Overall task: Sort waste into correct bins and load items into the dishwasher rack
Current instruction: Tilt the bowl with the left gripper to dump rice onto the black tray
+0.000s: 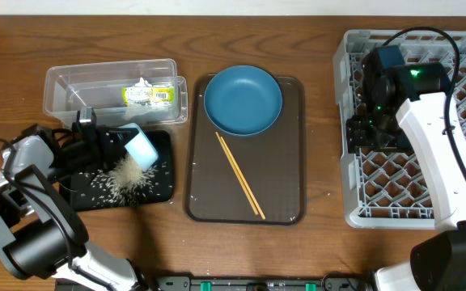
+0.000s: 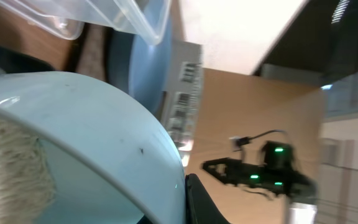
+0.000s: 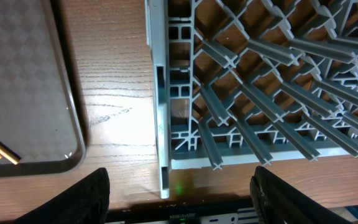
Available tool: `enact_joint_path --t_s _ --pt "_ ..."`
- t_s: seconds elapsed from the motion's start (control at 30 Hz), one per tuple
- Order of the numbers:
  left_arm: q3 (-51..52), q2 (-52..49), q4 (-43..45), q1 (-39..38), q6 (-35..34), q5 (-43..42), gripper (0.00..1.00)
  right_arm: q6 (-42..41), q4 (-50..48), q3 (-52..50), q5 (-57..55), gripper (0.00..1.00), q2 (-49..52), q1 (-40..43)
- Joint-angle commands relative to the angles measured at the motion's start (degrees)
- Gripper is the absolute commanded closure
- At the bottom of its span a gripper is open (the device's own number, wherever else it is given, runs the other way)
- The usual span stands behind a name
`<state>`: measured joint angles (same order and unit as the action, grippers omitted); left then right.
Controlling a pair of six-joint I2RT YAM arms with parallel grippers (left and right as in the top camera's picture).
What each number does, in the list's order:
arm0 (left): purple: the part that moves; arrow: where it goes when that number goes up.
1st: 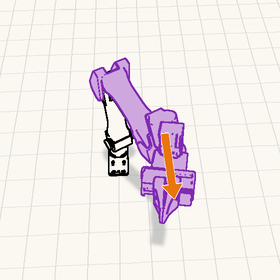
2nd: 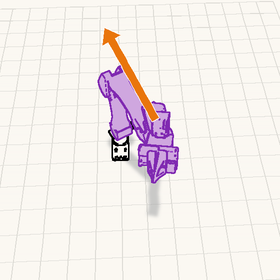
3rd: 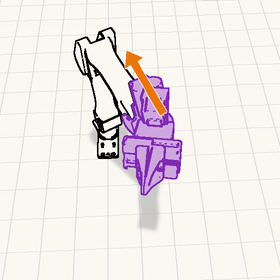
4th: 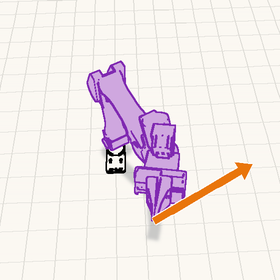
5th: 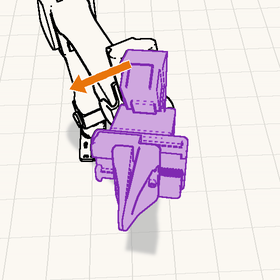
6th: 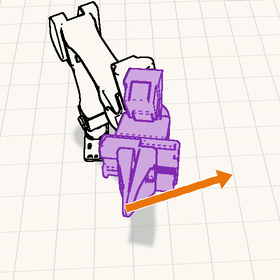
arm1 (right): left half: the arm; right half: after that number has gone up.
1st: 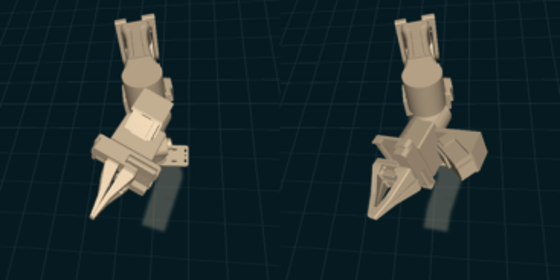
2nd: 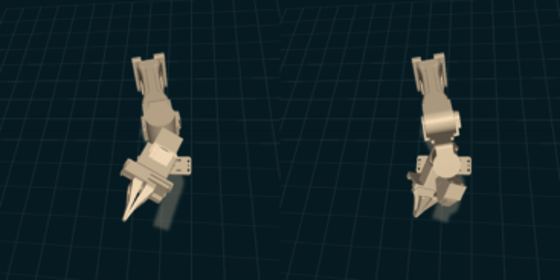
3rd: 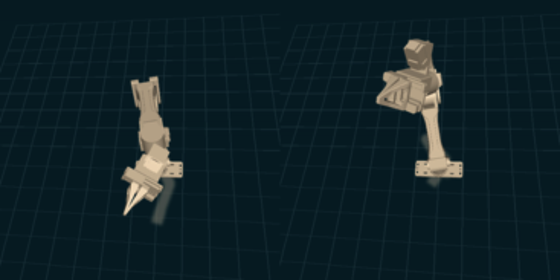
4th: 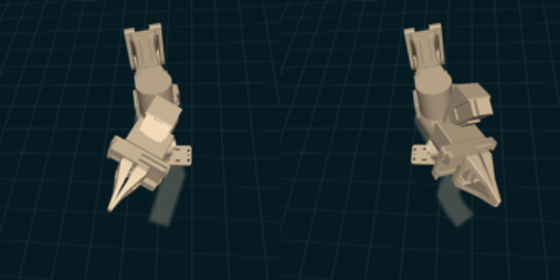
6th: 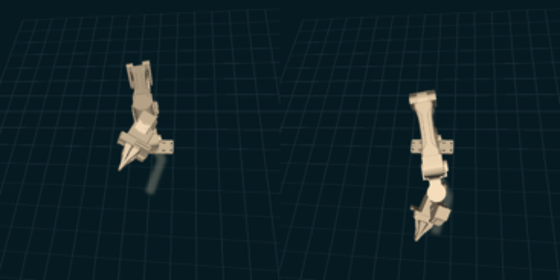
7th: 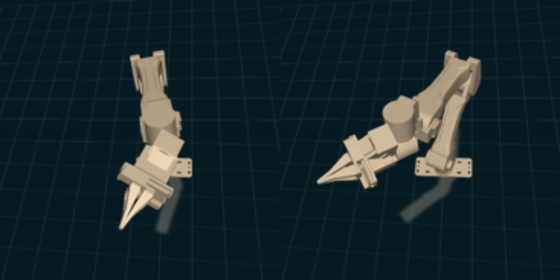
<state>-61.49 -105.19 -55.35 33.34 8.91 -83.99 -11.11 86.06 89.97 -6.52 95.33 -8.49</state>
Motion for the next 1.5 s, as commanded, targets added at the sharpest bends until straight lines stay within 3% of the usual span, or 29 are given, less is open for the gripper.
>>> enact_joint_path --t_s 0.0,0.73,0.83,0.93,1.0,1.1,1.23,1.3,1.37,1.47 --pt "-0.13 -0.37 -0.5 0.17 -3.3 -6.16 0.94 0.04 0.07 -0.09 -1.01 0.28 -0.09 -0.31" --pt "-0.13 -0.33 -0.13 0.2 -9.99 -6.12 0.94 0.48 0.07 -0.09 -1.01 0.28 -0.09 -0.31" --pt "-0.13 -0.37 4.61 0.35 -10.54 0.15 0.94 0.48 0.04 -0.09 -1.01 0.28 -0.09 -0.31" --pt "-0.13 -0.37 4.76 0.35 -16.92 4.59 0.94 0.48 0.09 -0.09 -1.01 0.28 -0.09 -0.31" --pt "-0.15 -0.28 4.33 0.09 -12.87 -6.25 0.94 0.48 0.09 -0.09 -0.98 0.28 -0.09 -0.31" --pt "-0.68 0.61 4.74 -0.13 -8.17 -5.84 0.94 0.48 0.04 -0.09 -0.98 0.28 -0.09 -0.31" --pt "-0.66 0.59 5.4 -0.09 -10.23 1.99 0.94 0.48 0.09 -0.09 -1.01 0.28 -0.09 -0.31" --pt "-0.66 0.68 4.63 -0.35 -4.59 -6.29 0.94 0.48 0.09 -0.09 -1.01 0.28 -0.09 -0.31" --pt "-0.81 1.01 4.35 -0.52 -3.39 -5.03 0.94 0.48 0.07 -0.09 -1.01 0.29 -0.09 -0.31" --pt "-0.81 0.98 4.98 -0.48 -8.59 1.11 0.94 0.48 0.09 -0.09 -1.01 0.28 -0.09 -0.31"
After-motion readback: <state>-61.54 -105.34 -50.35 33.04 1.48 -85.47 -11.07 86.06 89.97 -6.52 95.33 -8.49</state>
